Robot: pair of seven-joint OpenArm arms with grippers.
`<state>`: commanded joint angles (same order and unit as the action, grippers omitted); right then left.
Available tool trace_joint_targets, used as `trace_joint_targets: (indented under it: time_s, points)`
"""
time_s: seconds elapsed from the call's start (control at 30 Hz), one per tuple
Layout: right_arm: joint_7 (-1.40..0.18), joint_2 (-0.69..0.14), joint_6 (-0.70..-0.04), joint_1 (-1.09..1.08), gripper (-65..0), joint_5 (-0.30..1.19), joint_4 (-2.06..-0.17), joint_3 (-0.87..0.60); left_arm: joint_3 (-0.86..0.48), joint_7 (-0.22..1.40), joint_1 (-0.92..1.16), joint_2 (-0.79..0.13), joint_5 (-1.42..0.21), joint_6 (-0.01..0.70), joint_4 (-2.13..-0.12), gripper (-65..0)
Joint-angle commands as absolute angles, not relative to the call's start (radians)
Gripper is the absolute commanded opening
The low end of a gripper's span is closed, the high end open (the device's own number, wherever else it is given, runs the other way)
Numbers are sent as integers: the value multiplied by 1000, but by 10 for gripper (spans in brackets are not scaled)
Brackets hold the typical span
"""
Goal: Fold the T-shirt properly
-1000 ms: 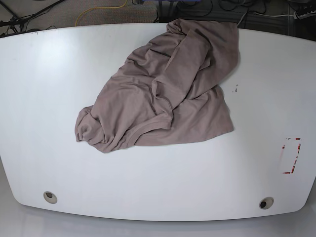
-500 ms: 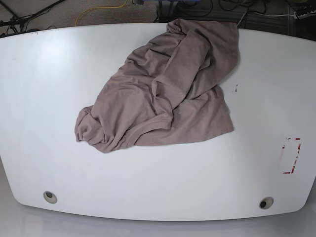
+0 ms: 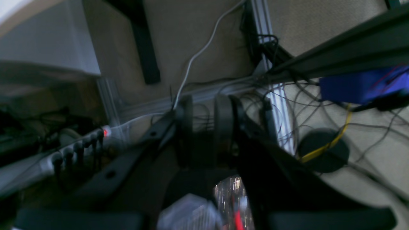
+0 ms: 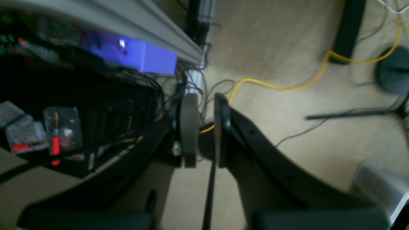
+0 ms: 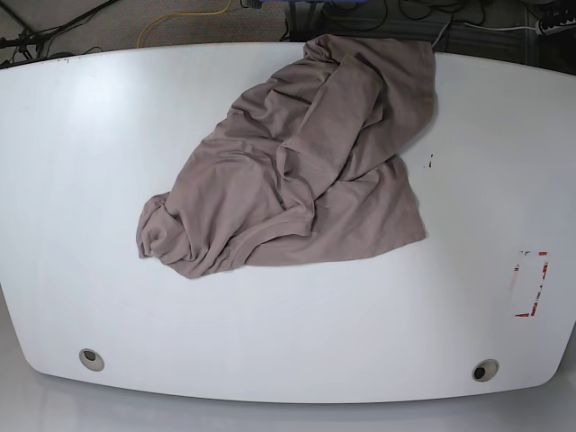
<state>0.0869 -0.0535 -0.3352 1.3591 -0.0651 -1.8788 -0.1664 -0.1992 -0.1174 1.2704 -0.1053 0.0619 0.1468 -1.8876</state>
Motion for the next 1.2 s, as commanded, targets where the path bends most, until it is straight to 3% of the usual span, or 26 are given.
trace_joint_targets:
  time_s: [0.53,1.2]
  points:
    - [177,-43,-323,1401,-562,-55,-2027,-188,-197,-128,1312,-106,-44,147,-2036,-553]
    - [176,-48,-327,1401,-566,-46,-2074,-178,-143,-182,1282,-156,-13,145,-2010,-546]
